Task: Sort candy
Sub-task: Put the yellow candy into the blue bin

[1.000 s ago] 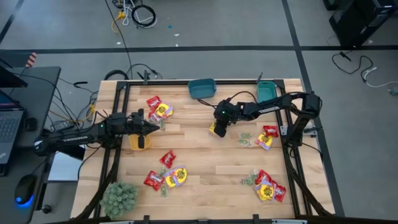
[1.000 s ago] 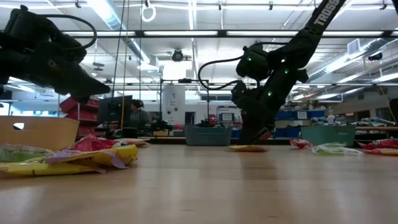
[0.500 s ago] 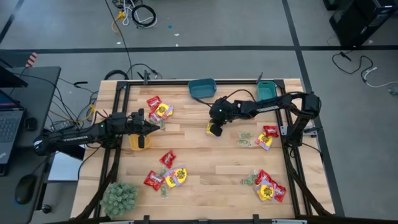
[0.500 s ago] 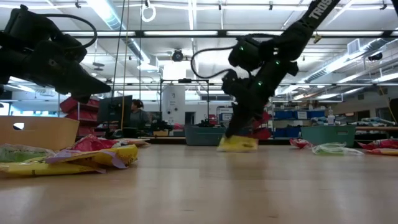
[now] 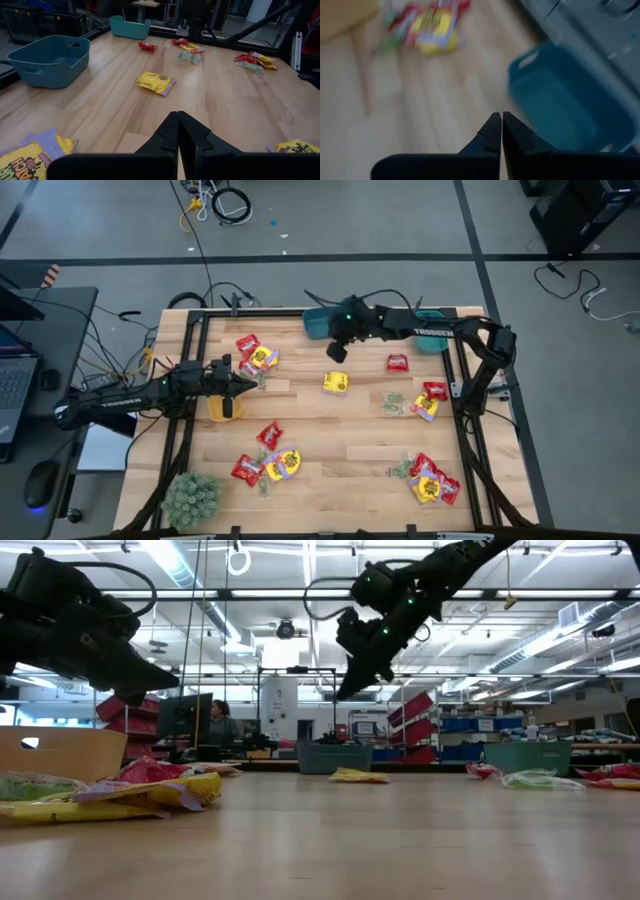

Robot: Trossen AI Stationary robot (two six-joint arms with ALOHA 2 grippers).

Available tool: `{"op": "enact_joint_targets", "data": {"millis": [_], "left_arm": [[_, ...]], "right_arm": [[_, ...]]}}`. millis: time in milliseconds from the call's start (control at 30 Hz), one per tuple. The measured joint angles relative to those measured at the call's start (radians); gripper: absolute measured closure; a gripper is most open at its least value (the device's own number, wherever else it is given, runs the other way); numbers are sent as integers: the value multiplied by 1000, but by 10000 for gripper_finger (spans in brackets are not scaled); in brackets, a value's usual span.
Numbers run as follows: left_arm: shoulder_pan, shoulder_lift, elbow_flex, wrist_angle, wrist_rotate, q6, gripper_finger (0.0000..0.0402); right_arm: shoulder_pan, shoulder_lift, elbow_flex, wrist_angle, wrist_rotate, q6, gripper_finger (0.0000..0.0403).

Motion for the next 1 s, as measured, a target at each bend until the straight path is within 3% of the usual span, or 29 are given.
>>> {"op": "enact_joint_targets", "data": {"millis": [100, 200, 400, 600, 833, 1000], "left_arm": [[0, 0, 0, -4, 0, -1, 394], [0, 1, 0, -6, 0, -1, 394], [0, 4, 0, -7, 1, -1, 394], [0, 4, 0, -7, 4, -3, 394], [0, 4, 0, -9, 11, -4, 394], [0, 4, 0, -5, 12, -2, 394]], "right_arm": [[33, 0, -6, -130, -63, -37, 368], [105, 1, -40, -181, -57, -44, 319], [225, 16, -108, -126, 32, 9, 190], [227, 90, -120, -69, 37, 54, 92], [216, 186, -120, -23, 98, 55, 45], [216, 204, -116, -13, 102, 70, 60]]}}
